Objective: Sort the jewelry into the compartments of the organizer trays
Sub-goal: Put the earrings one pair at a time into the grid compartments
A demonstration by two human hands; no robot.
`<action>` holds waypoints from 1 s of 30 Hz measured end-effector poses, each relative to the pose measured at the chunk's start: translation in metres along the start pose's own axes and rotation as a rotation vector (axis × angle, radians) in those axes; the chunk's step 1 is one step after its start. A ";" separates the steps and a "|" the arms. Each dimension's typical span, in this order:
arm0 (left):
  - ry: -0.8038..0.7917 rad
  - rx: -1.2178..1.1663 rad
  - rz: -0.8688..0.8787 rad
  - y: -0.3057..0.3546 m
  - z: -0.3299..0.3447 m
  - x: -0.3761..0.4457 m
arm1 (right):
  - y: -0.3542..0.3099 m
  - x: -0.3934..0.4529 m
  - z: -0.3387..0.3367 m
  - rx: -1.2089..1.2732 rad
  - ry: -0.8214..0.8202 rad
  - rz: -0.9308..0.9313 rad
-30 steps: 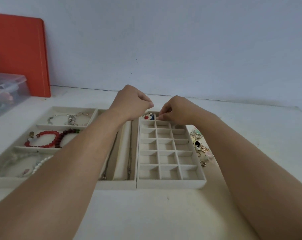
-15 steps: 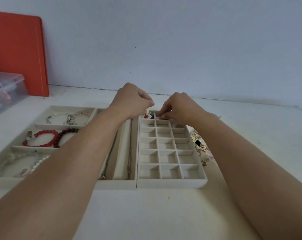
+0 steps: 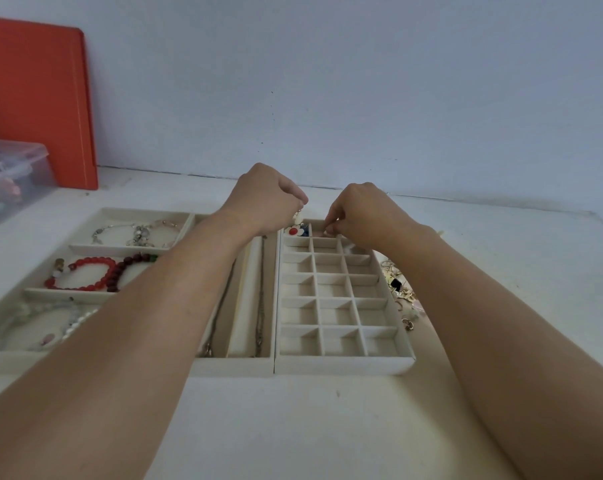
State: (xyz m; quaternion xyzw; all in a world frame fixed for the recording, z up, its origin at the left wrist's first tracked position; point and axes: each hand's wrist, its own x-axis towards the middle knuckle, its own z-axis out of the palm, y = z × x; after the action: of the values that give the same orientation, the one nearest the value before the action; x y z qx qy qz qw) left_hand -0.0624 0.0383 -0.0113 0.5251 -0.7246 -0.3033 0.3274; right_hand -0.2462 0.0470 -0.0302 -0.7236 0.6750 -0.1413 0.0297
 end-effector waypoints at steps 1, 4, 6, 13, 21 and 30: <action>-0.003 0.002 0.001 0.000 0.000 0.000 | 0.001 0.000 0.000 0.005 0.012 0.018; -0.011 -0.018 0.014 0.000 0.001 0.001 | 0.002 -0.001 -0.004 0.026 0.041 0.063; 0.003 -0.050 0.036 -0.001 0.001 0.001 | -0.001 -0.003 -0.014 0.088 0.038 0.072; 0.068 -0.176 0.032 0.004 0.000 -0.003 | -0.017 -0.017 -0.032 0.770 -0.093 0.064; 0.088 -0.253 0.009 0.011 0.000 -0.006 | -0.012 -0.017 -0.031 0.966 -0.152 0.071; 0.091 -0.235 0.015 0.006 0.002 -0.004 | -0.007 -0.015 -0.034 1.015 -0.144 0.113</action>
State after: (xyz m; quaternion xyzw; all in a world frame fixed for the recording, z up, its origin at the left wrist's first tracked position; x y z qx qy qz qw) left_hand -0.0666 0.0444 -0.0087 0.4909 -0.6725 -0.3594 0.4214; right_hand -0.2485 0.0672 0.0012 -0.5883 0.5555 -0.3994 0.4310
